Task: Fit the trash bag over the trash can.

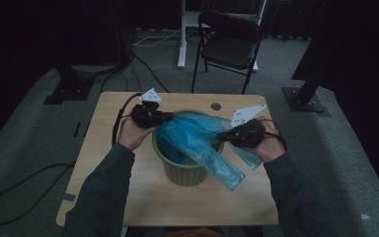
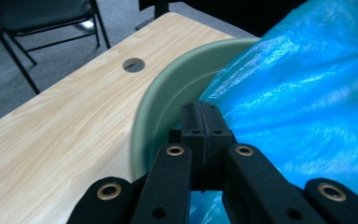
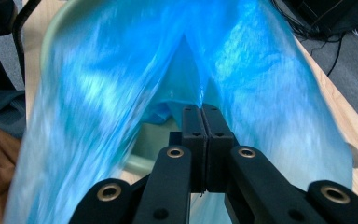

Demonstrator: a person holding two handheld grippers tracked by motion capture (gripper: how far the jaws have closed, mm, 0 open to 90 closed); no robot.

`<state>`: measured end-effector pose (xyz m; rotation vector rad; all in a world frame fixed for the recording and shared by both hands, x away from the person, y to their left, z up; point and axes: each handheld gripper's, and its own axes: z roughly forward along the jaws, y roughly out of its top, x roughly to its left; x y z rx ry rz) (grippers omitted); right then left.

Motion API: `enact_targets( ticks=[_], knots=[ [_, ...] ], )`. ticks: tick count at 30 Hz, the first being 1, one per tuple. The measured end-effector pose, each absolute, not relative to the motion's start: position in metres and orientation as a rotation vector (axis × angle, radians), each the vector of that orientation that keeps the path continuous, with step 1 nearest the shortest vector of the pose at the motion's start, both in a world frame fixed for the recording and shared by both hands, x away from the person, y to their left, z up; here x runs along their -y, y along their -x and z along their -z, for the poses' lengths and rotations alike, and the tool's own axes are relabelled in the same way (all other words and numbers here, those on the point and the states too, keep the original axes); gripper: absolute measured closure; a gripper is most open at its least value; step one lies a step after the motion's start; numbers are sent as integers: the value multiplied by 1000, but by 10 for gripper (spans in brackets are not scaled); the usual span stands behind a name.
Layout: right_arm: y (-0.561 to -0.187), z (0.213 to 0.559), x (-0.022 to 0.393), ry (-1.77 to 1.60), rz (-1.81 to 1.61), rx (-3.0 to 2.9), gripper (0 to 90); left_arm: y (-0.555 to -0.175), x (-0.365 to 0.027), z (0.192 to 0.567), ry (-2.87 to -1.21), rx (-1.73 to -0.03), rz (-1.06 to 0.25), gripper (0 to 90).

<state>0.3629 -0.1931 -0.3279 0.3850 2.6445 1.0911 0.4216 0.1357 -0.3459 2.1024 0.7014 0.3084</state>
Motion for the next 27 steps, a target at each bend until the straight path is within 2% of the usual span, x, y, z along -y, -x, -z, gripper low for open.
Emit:
enact_targets(
  ticks=[15,19,27],
  knots=[
    [-353,339,224,-436,-1011,-2683,898,-426,-179,357,-2018,-844,-327,898],
    [-352,343,231,-455,-1010,-2682,891,-425,-180,360,-2027,-830,-328,895],
    [-358,332,223,-483,-1097,-2562,723,-424,-177,361,-2027,-821,-339,886]
  ],
)
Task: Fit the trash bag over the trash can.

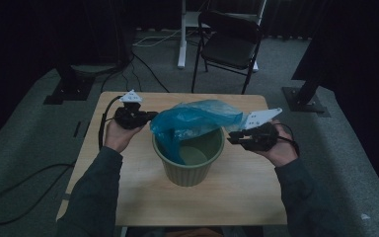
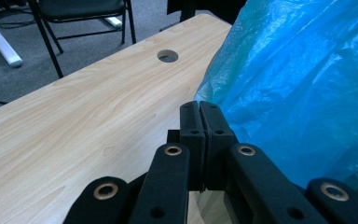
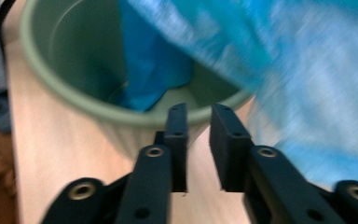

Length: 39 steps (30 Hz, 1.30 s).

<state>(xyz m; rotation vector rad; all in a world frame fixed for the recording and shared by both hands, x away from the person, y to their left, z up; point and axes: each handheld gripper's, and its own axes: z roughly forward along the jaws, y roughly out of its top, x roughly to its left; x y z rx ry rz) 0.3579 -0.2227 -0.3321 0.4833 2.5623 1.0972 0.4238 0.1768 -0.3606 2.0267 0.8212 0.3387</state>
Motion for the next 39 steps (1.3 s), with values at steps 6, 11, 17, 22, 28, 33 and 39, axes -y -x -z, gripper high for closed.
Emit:
enact_targets(
  ticks=[6,11,17,22,28,33,39],
  knots=[
    [-369,328,205,-505,-1173,-2480,656,-423,-177,360,-2023,-816,-341,882],
    [-379,331,185,-494,-1083,-2463,593,-422,-176,360,-2020,-811,-342,882],
    [-391,339,176,-499,-1047,-2510,779,-420,-175,359,-2017,-805,-345,882],
    [-386,342,186,-493,-1061,-2568,900,-419,-182,362,-1995,-824,-343,886],
    [-370,342,204,-481,-1071,-2602,900,-416,-191,369,-1974,-858,-333,888],
    [-356,348,211,-444,-1063,-2654,900,-413,-197,374,-1980,-889,-341,893],
    [-345,354,215,-416,-1055,-2697,900,-411,-205,381,-1970,-917,-330,891]
  ],
)
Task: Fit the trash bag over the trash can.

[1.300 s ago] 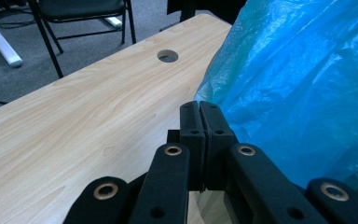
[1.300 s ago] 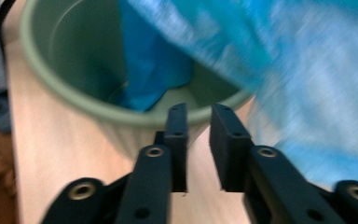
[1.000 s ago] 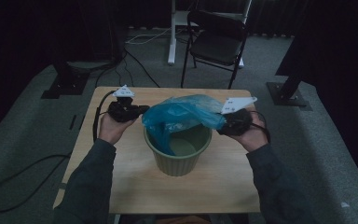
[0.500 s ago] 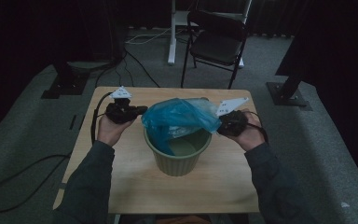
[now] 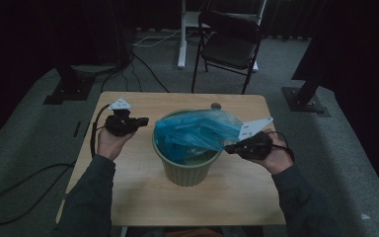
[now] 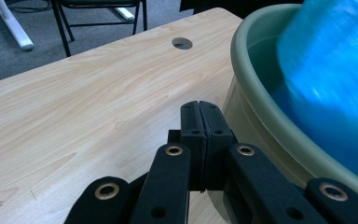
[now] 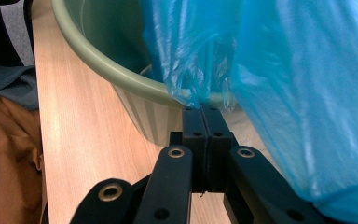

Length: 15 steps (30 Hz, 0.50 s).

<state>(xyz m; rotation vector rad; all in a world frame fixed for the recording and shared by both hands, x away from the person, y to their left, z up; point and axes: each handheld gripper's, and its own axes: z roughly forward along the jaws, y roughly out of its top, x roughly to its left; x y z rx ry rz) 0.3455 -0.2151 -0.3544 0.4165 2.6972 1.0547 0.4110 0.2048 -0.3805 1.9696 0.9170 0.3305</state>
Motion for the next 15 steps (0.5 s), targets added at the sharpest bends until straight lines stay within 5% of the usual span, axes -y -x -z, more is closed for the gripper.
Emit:
enact_targets(
  ticks=[15],
  knots=[
    [-350,347,205,-407,-1074,-2678,900,-390,-183,340,-1921,-753,-350,634]
  ],
)
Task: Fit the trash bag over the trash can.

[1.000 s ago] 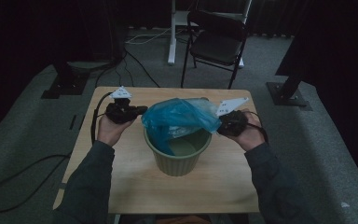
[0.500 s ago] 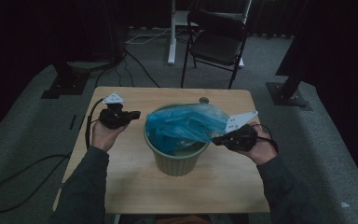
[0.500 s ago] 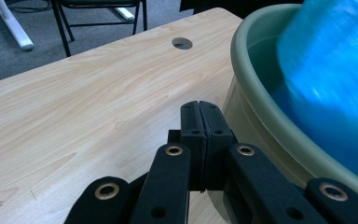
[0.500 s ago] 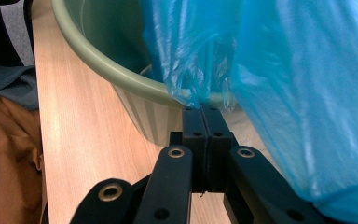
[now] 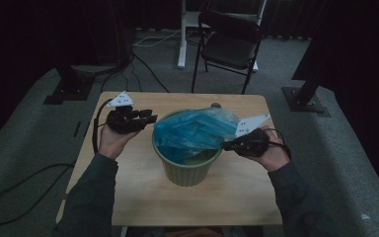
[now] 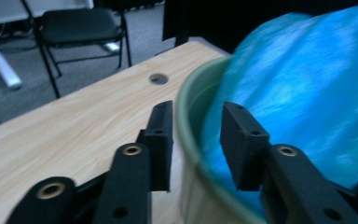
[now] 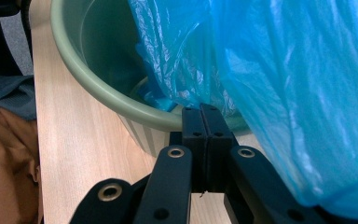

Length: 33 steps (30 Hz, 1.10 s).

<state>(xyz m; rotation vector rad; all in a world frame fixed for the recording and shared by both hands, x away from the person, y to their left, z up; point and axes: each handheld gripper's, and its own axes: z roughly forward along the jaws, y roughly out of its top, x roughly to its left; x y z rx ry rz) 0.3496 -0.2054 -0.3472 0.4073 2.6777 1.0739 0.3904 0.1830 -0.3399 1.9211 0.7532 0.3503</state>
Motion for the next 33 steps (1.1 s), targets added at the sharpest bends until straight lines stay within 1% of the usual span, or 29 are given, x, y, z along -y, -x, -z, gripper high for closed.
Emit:
enact_targets(
  ticks=[3,6,14,17,19,20,22,23,27,29,33],
  knots=[
    [-350,347,205,-407,-1071,-2677,900,-385,-176,333,-1905,-690,-312,594],
    [-351,346,205,-414,-1071,-2677,900,-379,-168,327,-1915,-644,-312,557],
    [-352,346,205,-425,-1063,-2676,900,-365,-154,316,-1902,-496,-240,446],
    [-353,346,205,-429,-1065,-2674,900,-360,-145,315,-1930,-478,-273,403],
    [-353,346,205,-430,-1065,-2674,900,-357,-138,317,-1955,-469,-305,403],
    [-353,346,205,-431,-1066,-2674,900,-355,-133,319,-1972,-463,-323,413],
    [-353,346,205,-432,-1068,-2673,899,-352,-127,321,-1993,-463,-356,504],
    [-353,346,205,-433,-1068,-2672,899,-351,-126,323,-2003,-465,-369,623],
    [-352,348,207,-444,-1069,-2672,899,-348,-125,329,-2028,-465,-373,830],
    [-352,349,208,-443,-1069,-2671,899,-346,-129,331,-2024,-466,-368,881],
    [-350,352,211,-447,-1084,-2674,899,-341,-141,338,-2030,-486,-364,896]
  ],
)
